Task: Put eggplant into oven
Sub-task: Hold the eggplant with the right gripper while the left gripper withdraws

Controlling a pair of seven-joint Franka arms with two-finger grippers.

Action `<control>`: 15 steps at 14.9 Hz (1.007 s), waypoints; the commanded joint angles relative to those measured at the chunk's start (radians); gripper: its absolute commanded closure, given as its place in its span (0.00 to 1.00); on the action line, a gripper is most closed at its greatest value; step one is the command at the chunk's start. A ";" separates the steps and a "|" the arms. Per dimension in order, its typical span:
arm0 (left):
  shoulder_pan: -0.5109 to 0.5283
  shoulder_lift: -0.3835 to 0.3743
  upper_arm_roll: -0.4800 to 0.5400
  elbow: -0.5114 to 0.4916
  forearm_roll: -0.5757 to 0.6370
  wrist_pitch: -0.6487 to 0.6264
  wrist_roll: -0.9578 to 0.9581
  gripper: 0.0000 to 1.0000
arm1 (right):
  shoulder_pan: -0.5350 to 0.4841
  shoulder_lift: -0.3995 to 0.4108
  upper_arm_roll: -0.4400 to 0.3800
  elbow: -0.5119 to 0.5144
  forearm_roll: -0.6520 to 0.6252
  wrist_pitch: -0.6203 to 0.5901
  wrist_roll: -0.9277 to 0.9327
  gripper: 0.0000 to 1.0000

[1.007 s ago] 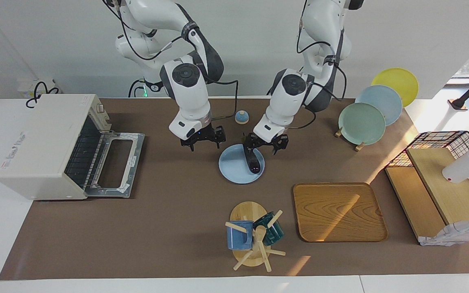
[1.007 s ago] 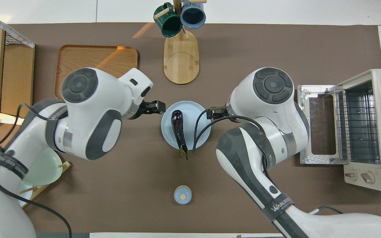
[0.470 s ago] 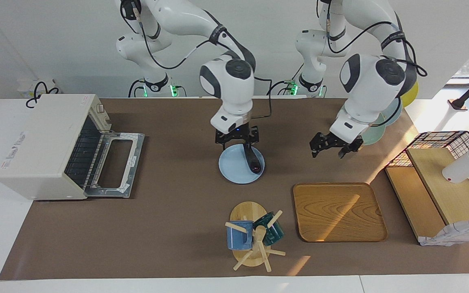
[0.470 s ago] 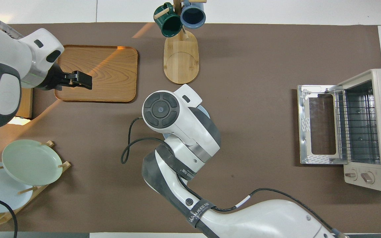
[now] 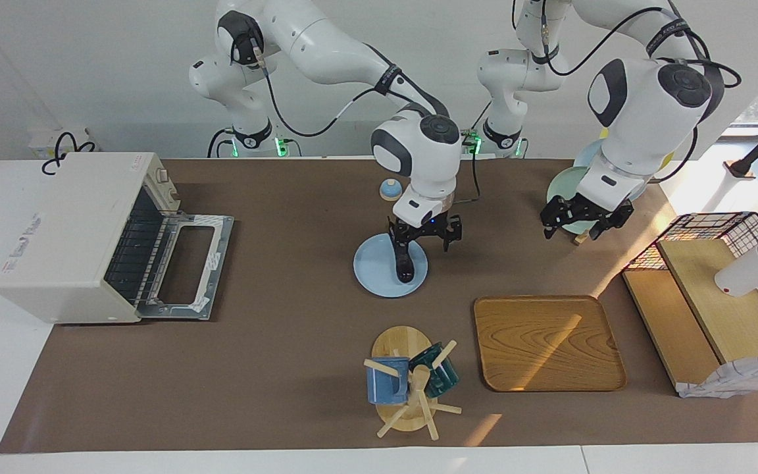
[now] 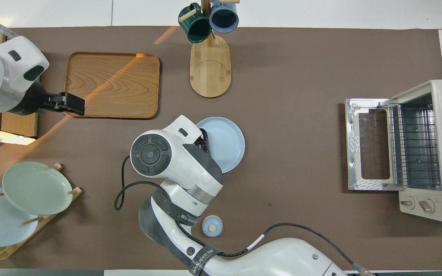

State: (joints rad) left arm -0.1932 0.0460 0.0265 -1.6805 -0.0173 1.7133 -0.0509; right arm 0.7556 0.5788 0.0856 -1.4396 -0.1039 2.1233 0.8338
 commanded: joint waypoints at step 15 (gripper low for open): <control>0.015 -0.083 -0.002 -0.030 -0.013 -0.124 -0.001 0.00 | 0.008 -0.017 0.006 -0.189 -0.165 0.125 0.016 0.45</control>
State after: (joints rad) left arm -0.1890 -0.0183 0.0293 -1.7057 -0.0102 1.6055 -0.0503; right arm 0.7751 0.5831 0.0835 -1.5925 -0.2321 2.2211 0.8340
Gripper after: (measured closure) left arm 0.000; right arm 0.445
